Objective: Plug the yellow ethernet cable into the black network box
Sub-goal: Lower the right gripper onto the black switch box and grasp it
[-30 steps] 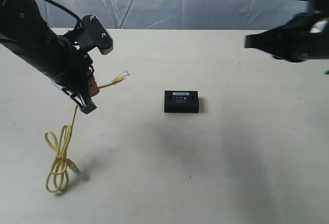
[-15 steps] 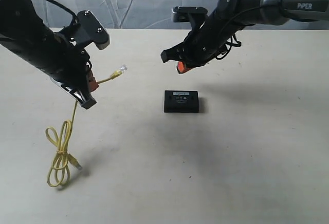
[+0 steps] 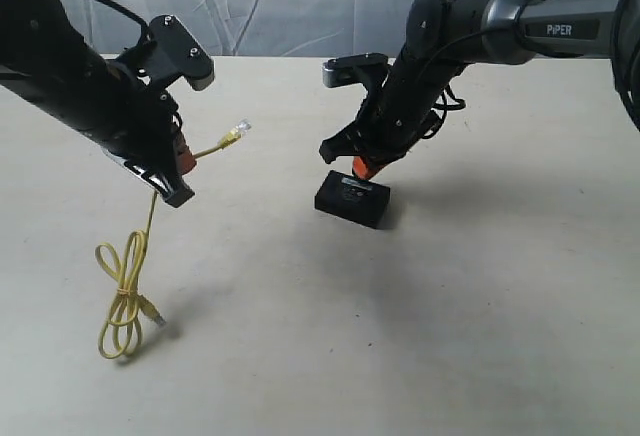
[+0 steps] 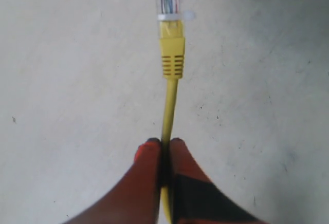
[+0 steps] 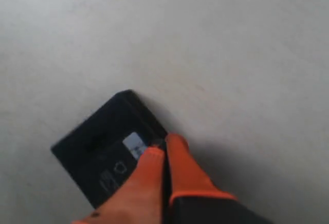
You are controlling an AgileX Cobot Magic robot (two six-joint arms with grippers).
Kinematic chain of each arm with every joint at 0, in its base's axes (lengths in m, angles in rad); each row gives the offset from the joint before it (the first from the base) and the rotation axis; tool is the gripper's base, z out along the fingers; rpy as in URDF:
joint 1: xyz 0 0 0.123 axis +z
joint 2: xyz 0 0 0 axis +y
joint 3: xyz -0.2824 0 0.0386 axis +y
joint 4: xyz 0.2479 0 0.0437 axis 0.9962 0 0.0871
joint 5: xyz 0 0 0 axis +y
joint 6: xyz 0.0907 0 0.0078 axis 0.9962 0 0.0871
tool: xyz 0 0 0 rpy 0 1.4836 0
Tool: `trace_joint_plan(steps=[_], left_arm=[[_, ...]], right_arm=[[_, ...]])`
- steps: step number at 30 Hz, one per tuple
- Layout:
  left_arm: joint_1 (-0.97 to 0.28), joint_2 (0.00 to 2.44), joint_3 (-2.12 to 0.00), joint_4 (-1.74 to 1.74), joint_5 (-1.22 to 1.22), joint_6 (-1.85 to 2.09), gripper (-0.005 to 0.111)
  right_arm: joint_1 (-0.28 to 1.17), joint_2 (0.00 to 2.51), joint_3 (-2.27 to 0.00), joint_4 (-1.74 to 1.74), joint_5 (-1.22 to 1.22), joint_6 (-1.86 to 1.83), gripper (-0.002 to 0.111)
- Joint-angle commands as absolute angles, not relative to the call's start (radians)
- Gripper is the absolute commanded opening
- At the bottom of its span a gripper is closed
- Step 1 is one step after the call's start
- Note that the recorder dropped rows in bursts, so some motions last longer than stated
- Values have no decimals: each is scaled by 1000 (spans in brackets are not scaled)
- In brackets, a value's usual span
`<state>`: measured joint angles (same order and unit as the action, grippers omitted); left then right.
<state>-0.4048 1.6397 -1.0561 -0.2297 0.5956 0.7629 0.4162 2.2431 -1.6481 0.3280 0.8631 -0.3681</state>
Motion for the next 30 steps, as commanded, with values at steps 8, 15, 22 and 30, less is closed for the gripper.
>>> trace_joint_plan(steps=[8, 15, 22, 30], left_arm=[[-400, 1644, -1050, -239, 584, 759, 0], [-400, 1644, -1050, -239, 584, 759, 0], [-400, 1644, -1050, -239, 577, 759, 0], [-400, 1644, -1050, -239, 575, 759, 0]], right_arm=[[390, 2194, -1592, 247, 961, -349, -1], [390, 2155, -1579, 243, 855, -272, -1], [390, 2130, -1582, 274, 798, -258, -1], [392, 2207, -1580, 364, 704, -258, -1]])
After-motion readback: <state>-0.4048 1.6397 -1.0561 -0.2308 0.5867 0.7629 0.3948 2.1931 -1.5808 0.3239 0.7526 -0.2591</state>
